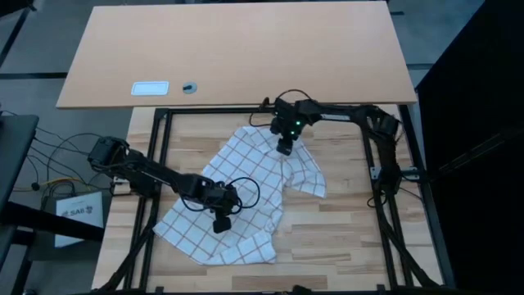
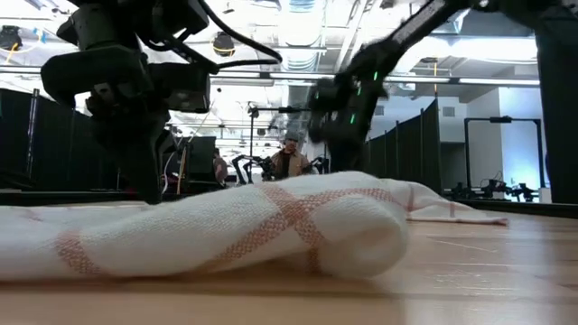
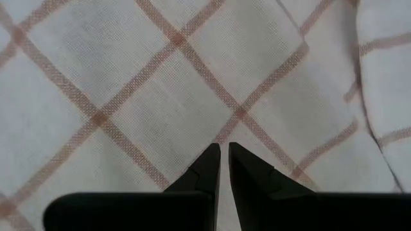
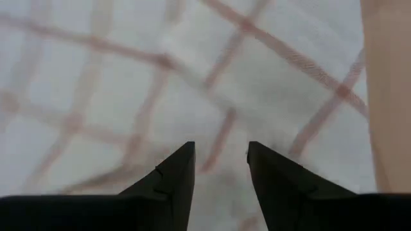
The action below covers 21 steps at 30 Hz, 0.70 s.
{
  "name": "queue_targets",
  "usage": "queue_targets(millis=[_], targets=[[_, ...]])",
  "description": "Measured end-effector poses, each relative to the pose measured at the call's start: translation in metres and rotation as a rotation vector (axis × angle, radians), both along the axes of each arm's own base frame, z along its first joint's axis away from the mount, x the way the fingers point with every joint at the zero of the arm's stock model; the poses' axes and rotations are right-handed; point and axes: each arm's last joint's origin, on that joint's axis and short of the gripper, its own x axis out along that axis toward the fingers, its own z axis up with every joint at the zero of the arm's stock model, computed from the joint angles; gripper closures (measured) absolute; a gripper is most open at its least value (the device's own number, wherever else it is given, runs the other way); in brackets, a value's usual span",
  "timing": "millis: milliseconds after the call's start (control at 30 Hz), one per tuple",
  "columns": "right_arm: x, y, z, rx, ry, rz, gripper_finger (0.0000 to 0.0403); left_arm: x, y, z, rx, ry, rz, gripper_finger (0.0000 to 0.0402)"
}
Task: Roll towel
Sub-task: Roll the white checkered towel
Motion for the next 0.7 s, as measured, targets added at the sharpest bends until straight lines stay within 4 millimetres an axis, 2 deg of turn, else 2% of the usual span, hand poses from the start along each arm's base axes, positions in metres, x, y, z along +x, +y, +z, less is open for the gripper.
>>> queue_targets(millis=[100,167,267,367,433,567,700], targets=[[-0.006,0.030,0.028,-0.010,-0.020,0.074,0.0269,0.007,0.010,0.009,0.033,-0.002,-0.028,0.0384],[-0.007,0.060,0.034,-0.004,-0.031,0.132,0.0269,0.014,0.022,0.016,0.054,-0.026,-0.029,0.0384],[-0.001,0.114,0.037,0.022,-0.143,0.225,0.0269,0.023,0.048,0.025,0.099,-0.059,-0.025,0.0384],[0.007,0.166,0.021,0.058,-0.242,0.284,0.0269,0.030,0.081,0.035,0.156,-0.073,-0.014,0.0384],[0.010,0.194,0.005,0.091,-0.288,0.287,0.0269,0.032,0.103,0.039,0.196,-0.079,-0.038,0.0384],[0.016,0.226,-0.011,0.155,-0.305,0.243,0.0269,0.024,0.141,0.039,0.283,-0.062,-0.103,0.0384],[0.027,0.252,-0.026,0.215,-0.370,0.220,0.0269,0.022,0.169,0.034,0.360,-0.067,-0.209,0.0384]])
